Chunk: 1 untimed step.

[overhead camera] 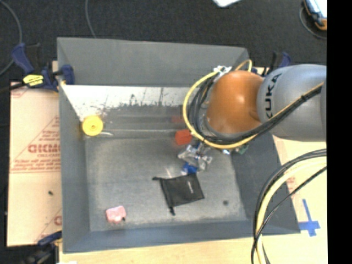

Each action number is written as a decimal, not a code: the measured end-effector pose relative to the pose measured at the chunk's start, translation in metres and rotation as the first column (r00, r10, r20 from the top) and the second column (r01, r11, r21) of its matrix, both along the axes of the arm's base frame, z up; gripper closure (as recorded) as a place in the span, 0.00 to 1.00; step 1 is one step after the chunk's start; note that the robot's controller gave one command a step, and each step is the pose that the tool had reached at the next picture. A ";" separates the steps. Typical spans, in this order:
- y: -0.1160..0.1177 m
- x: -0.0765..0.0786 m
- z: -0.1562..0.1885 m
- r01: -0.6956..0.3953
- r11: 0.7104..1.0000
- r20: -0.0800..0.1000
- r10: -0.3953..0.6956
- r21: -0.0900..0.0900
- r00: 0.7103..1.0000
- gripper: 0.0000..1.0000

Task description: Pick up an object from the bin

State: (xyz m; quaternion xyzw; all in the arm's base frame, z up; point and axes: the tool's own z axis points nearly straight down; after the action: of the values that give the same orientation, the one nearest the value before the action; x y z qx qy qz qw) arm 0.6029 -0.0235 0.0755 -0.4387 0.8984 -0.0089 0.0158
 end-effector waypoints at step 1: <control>0.008 -0.015 0.033 0.000 1.000 0.005 0.000 0.003 1.000 1.00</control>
Offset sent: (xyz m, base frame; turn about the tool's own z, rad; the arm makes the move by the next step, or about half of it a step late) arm -0.0435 -0.0109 -0.0042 0.0051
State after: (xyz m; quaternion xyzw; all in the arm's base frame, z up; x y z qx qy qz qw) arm 0.5884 -0.0151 0.1083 -0.4386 0.8985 -0.0086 0.0186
